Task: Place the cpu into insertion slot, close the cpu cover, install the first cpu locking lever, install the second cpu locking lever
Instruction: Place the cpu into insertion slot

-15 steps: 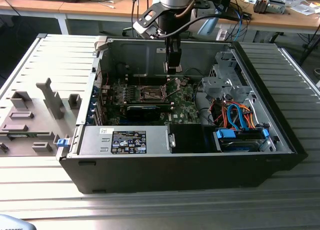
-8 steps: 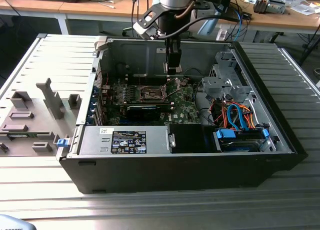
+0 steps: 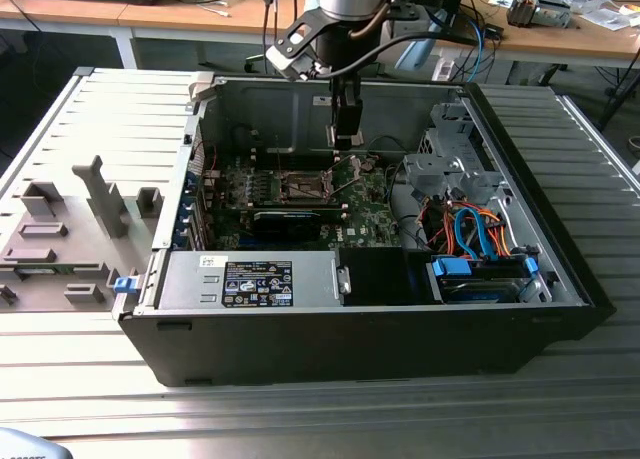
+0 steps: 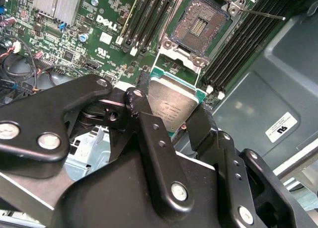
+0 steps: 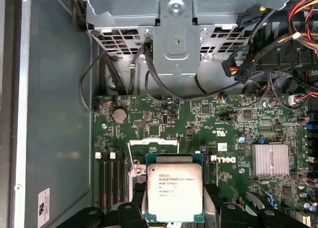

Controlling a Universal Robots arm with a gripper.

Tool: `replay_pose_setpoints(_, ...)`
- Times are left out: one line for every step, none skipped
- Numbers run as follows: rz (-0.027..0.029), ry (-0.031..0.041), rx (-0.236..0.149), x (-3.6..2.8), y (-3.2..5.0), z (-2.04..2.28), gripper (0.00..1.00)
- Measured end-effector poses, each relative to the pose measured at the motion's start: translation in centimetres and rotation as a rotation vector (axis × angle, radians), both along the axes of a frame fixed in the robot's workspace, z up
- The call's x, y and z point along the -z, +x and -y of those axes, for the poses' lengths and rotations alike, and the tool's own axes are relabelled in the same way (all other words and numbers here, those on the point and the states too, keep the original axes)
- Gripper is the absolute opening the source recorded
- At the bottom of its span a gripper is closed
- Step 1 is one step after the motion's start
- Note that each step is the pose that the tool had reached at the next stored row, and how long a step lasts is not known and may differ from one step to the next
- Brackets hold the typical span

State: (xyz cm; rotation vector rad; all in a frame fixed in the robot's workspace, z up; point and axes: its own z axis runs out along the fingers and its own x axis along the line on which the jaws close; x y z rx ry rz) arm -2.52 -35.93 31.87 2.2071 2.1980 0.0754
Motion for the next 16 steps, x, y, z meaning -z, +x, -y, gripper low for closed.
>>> replay_pose_setpoints(0.0,0.0,0.0,0.02,-0.01,0.0,0.54)
replay_pose_setpoints(0.0,0.0,0.0,0.03,-0.01,0.0,0.54)
replay_pose_setpoints(0.0,0.0,0.0,0.05,-0.03,0.0,0.54)
replay_pose_setpoints(0.0,0.0,0.0,0.06,-0.04,0.0,0.54)
replay_pose_setpoints(0.0,0.0,0.0,0.09,-0.06,0.0,0.54)
replay_pose_setpoints(0.0,0.0,0.0,0.12,-0.07,0.0,0.54)
replay_pose_setpoints(0.0,0.0,0.0,0.15,-0.08,0.0,0.54)
replay_pose_setpoints(0.0,0.0,0.0,0.17,-0.09,0.0,0.54)
replay_pose_setpoints(0.0,0.0001,0.0,0.19,-0.09,0.0,0.54)
replay_pose_setpoints(0.0,-0.0001,0.0,0.21,-0.1,0.0,0.54)
replay_pose_setpoints(-0.0001,0.0,0.0,0.24,-0.12,0.0,0.54)
replay_pose_setpoints(0.0,0.0,0.0,0.26,-0.13,0.0,0.54)
replay_pose_setpoints(0.0,0.0001,0.0,0.29,-0.13,0.0,0.54)
replay_pose_setpoints(0.0,0.0001,0.0,0.32,-0.14,0.0,0.54)
replay_pose_setpoints(0.0,0.0,0.0,0.35,-0.17,0.0,0.54)
replay_pose_setpoints(-0.0001,-0.0001,0.0,0.36,-0.17,0.0,0.54)
